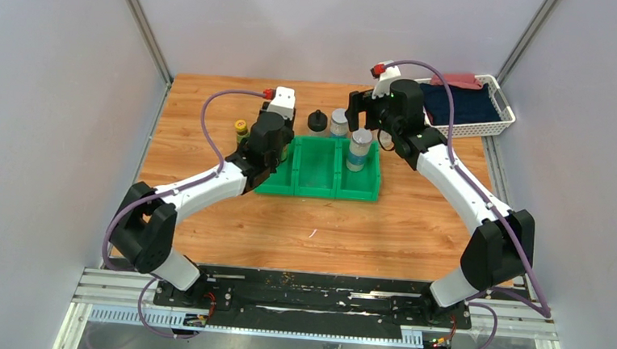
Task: Organize the condiment bottles
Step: Place the bottle in the storage box.
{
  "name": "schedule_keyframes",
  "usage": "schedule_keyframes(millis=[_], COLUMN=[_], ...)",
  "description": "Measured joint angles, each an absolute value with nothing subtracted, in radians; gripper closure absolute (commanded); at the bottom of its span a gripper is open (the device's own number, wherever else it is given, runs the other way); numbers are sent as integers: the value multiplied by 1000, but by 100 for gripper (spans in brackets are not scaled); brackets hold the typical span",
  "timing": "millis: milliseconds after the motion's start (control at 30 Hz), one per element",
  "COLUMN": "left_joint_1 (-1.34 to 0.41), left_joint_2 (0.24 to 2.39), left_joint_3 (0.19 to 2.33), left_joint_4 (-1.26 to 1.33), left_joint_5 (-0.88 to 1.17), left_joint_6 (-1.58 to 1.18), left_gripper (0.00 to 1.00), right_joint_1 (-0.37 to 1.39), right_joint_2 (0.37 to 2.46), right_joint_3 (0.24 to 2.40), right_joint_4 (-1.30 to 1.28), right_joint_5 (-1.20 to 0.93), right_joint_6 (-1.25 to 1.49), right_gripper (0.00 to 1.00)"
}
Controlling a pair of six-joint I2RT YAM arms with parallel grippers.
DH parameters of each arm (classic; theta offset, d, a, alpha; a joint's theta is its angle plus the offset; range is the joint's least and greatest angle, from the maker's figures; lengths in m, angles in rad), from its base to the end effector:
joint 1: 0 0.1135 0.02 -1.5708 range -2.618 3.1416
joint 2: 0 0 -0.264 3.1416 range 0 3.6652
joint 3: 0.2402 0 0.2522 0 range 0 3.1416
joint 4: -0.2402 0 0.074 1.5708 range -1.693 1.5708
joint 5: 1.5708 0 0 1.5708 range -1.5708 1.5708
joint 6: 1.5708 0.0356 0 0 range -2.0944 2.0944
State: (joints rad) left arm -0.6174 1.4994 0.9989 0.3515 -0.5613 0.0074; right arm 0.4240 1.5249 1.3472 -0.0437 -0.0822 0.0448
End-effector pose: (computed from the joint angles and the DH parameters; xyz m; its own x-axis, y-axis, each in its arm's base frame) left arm 0.2946 -0.1859 0.2965 -0.1206 0.0933 -0.9883 0.0618 0.9943 0.0863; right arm 0.3328 0.1534 0.3689 -0.2216 -0.0510 -0.9738 -0.4736 0.8786 0.0617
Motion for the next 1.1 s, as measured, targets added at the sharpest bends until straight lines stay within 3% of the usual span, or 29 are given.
schedule_keyframes(millis=[1100], left_joint_1=[-591], left_joint_2=[1585], left_joint_3=[934], left_joint_4=[502], left_joint_5=[-511], left_joint_6=[27], left_gripper=[100], right_joint_1=[424], right_joint_2=[1525], right_joint_3=[1337], right_joint_4=[-36], right_joint_5=[-81], right_joint_6=[44], right_gripper=[6])
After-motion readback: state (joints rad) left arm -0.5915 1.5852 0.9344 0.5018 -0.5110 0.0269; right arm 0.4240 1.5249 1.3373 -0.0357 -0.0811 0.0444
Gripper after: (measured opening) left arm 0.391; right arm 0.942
